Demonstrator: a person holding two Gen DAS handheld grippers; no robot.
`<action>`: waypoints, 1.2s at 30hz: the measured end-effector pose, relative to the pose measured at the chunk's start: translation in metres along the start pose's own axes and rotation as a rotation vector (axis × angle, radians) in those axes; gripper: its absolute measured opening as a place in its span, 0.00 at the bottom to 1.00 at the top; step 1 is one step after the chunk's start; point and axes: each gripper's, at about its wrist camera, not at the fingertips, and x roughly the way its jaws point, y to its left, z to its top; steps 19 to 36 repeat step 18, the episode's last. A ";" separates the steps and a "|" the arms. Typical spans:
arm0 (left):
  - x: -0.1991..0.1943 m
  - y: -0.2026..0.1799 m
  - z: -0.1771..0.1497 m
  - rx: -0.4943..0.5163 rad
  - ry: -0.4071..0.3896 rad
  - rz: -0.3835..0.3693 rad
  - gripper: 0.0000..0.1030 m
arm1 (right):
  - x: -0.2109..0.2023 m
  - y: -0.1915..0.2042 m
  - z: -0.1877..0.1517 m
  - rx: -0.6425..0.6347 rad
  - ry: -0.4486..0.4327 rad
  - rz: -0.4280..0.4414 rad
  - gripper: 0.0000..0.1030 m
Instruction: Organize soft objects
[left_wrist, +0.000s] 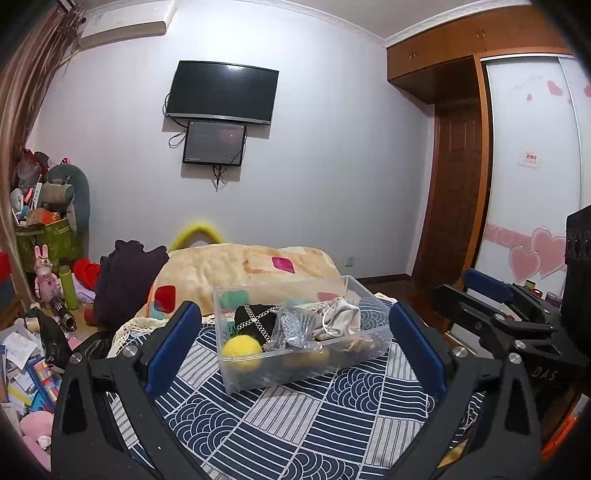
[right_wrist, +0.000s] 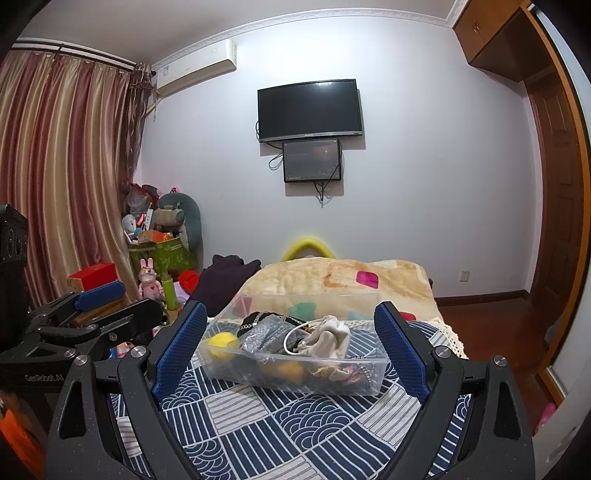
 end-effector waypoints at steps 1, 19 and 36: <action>0.000 0.000 0.000 0.000 0.000 0.000 1.00 | 0.000 -0.001 0.000 0.000 0.001 -0.001 0.88; 0.001 -0.005 0.000 0.011 0.020 -0.001 1.00 | -0.001 0.000 -0.003 0.007 0.006 -0.008 0.89; 0.001 -0.005 0.000 0.011 0.020 -0.001 1.00 | -0.001 0.000 -0.003 0.007 0.006 -0.008 0.89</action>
